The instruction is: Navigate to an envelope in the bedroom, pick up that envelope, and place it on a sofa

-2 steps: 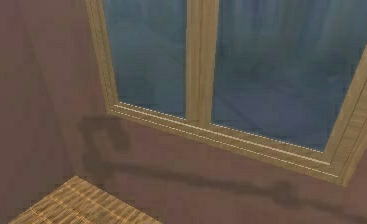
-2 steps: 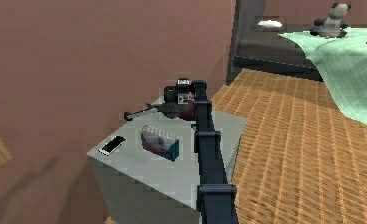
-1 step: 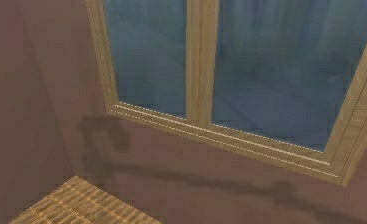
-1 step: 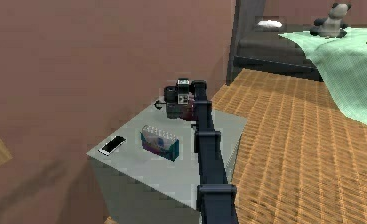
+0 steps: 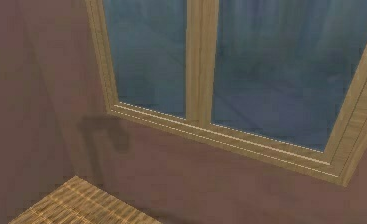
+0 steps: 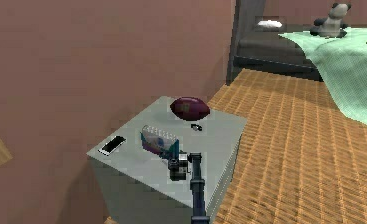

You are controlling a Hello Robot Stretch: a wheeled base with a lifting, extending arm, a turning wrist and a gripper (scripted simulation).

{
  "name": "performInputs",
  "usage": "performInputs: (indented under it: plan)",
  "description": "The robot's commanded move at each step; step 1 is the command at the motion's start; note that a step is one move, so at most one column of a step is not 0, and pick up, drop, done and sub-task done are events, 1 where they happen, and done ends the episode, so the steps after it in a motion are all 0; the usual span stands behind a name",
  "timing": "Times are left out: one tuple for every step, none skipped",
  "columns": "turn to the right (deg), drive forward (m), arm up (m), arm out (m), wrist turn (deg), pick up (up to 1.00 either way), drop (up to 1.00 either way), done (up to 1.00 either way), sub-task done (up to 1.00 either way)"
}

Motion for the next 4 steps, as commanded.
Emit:
performInputs:
  plan:
    - [0.0, 0.00, 0.00, 0.00, 0.0, 1.00, 0.00, 0.00, 0.00]
    - [0.0, 0.00, 0.10, 0.00, 0.0, 0.00, 0.00, 0.00, 0.00]
    - [0.0, 0.00, 0.32, 0.00, 0.0, 0.00, 0.00, 0.00, 0.00]
    - [0.0, 0.00, 0.00, 0.00, -45.0, 0.00, 0.00, 0.00, 0.00]
